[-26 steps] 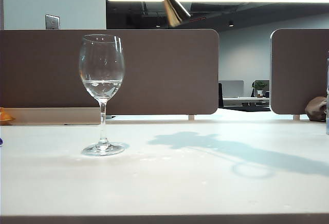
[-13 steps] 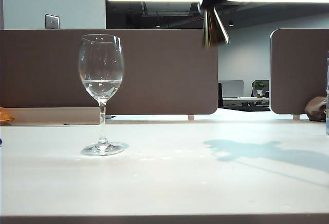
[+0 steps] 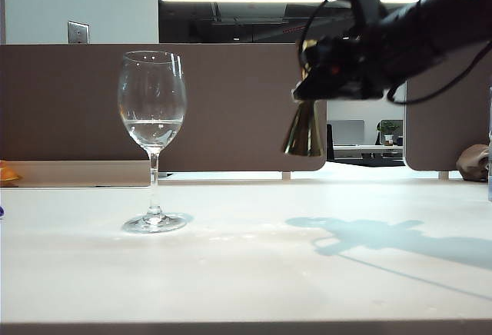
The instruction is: Pick up the jigger and pour the water inside into the glass.
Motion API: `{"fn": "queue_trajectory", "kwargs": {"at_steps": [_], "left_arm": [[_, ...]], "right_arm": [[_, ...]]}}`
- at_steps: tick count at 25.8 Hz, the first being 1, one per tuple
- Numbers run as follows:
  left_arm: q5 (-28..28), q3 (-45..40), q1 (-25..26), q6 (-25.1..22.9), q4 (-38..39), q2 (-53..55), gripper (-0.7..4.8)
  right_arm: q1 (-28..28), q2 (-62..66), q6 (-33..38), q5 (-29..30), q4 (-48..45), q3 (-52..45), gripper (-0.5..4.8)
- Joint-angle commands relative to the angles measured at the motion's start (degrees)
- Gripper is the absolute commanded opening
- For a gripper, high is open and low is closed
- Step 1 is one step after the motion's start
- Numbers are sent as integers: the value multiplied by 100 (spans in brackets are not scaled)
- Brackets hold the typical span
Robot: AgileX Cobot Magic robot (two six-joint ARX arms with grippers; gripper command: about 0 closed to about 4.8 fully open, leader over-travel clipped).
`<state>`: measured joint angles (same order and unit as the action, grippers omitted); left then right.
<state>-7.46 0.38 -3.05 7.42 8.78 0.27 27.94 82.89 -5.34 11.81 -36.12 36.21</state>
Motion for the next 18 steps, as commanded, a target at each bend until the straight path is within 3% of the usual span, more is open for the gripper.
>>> {"fn": "queue_trajectory", "kwargs": {"at_steps": [1, 18], "left_arm": [[-26, 7, 9, -9, -68, 4, -5], [-26, 7, 7, -9, -68, 4, -5]], "right_arm": [[9, 382, 107, 33, -671, 35, -6], [9, 1624, 254, -195, -1298, 42, -6]]}}
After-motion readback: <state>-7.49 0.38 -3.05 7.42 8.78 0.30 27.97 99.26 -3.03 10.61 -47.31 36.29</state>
